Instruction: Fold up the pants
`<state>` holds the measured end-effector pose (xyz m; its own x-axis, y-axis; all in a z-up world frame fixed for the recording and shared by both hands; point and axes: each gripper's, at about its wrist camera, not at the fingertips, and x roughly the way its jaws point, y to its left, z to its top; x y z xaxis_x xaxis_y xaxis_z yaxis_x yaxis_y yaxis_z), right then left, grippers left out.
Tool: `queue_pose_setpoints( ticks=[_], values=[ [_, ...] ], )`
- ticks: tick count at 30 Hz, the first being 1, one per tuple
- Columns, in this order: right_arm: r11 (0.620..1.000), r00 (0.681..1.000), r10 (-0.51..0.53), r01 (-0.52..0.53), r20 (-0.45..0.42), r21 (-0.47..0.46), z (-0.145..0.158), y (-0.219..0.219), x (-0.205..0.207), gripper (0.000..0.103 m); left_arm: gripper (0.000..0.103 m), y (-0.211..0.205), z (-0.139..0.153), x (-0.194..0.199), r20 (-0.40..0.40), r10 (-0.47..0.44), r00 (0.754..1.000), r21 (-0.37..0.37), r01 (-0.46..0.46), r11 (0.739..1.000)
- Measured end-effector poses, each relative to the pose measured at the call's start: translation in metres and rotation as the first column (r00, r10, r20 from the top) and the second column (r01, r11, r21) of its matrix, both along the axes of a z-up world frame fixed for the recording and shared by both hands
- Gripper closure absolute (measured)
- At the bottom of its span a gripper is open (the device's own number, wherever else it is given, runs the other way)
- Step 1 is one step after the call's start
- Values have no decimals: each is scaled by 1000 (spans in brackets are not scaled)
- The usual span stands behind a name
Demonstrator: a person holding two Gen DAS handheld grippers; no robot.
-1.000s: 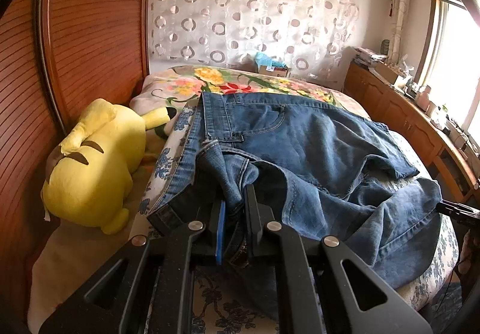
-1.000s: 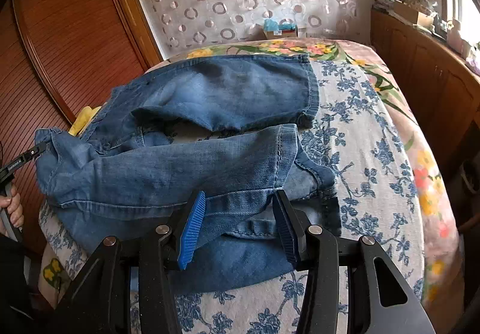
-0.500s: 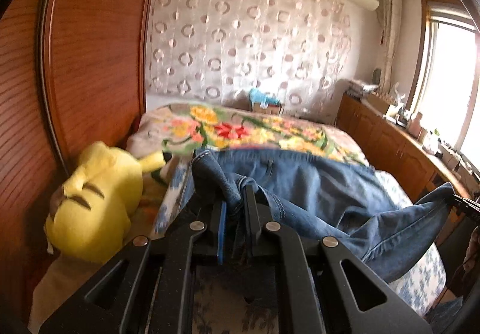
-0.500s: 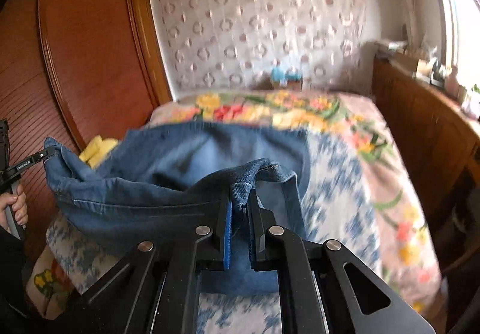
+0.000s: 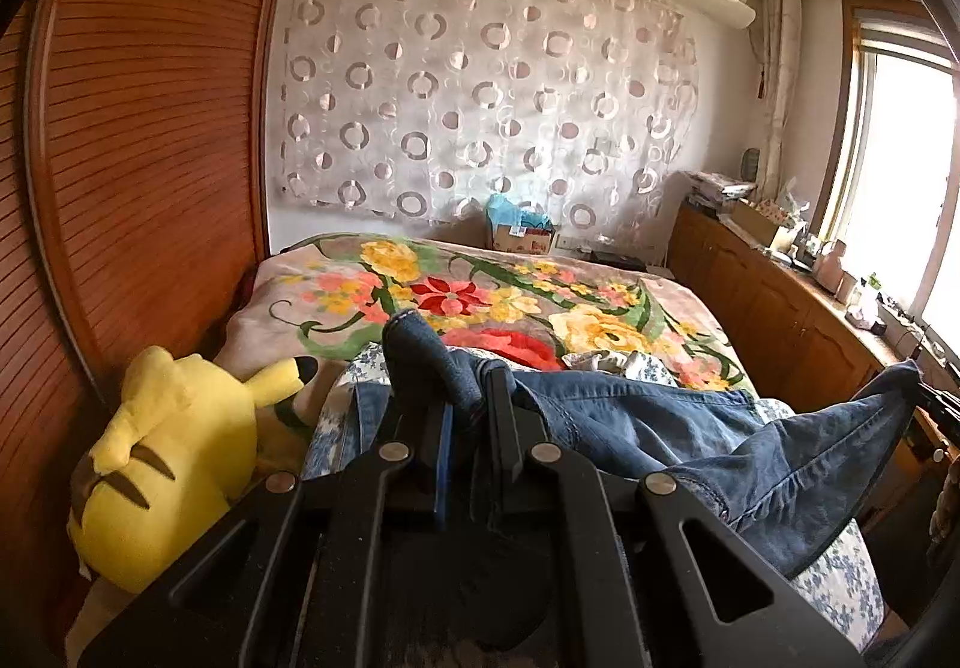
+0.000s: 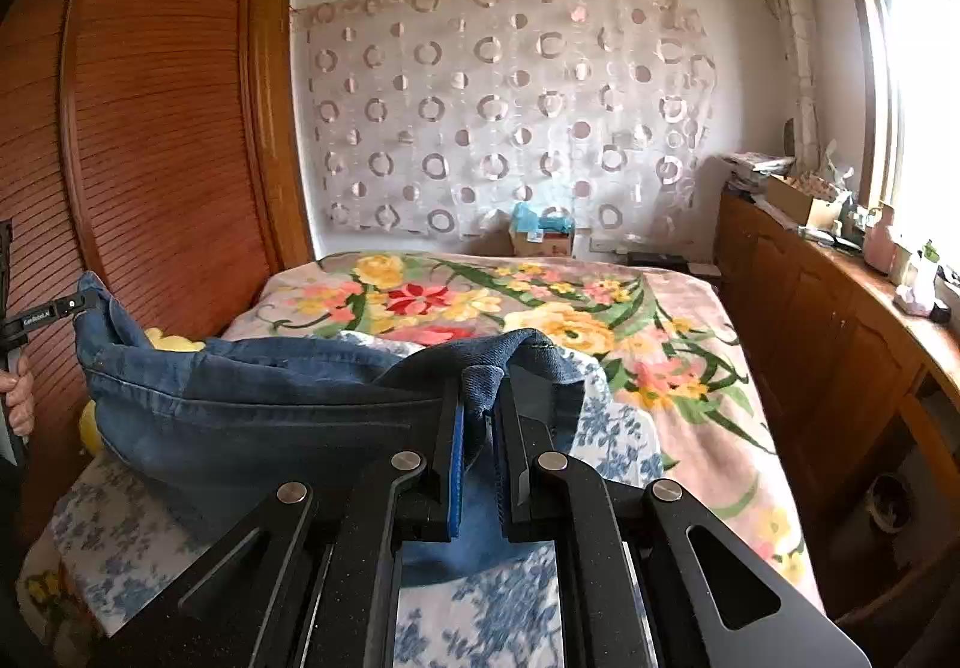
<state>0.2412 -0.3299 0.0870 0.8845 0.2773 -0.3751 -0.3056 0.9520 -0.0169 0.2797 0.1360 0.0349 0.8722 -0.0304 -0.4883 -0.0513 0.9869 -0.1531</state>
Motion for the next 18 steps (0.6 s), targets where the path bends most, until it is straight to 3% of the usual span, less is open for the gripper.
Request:
queue_pose_setpoints(
  ticks=[7, 10, 11, 12, 13, 18],
  values=[
    [999, 999, -26, 25, -26, -38, -9, 12, 36, 95, 91, 5, -17, 58, -69, 8, 998, -7, -9, 1000],
    [997, 998, -44, 41, -52, -72, -15, 22, 58, 95, 78, 4, -33, 80, -151, -11, 988, -13, 9, 1000],
    [995, 996, -52, 46, -67, -86, -17, 25, 66, 95, 71, 3, -35, 81, -155, -17, 988, -13, 15, 1000],
    [994, 995, -56, 48, -86, -97, -23, 28, 74, 95, 57, 3, -37, 80, -157, -26, 987, -15, 23, 1000],
    [992, 993, -61, 49, -104, -112, -29, 32, 82, 95, 52, 2, -40, 78, -157, -39, 987, -17, 37, 999],
    [982, 985, -85, 58, -148, -178, -43, 52, 100, 95, 46, 4, -48, 71, -158, -52, 986, 11, 55, 998]
  ],
)
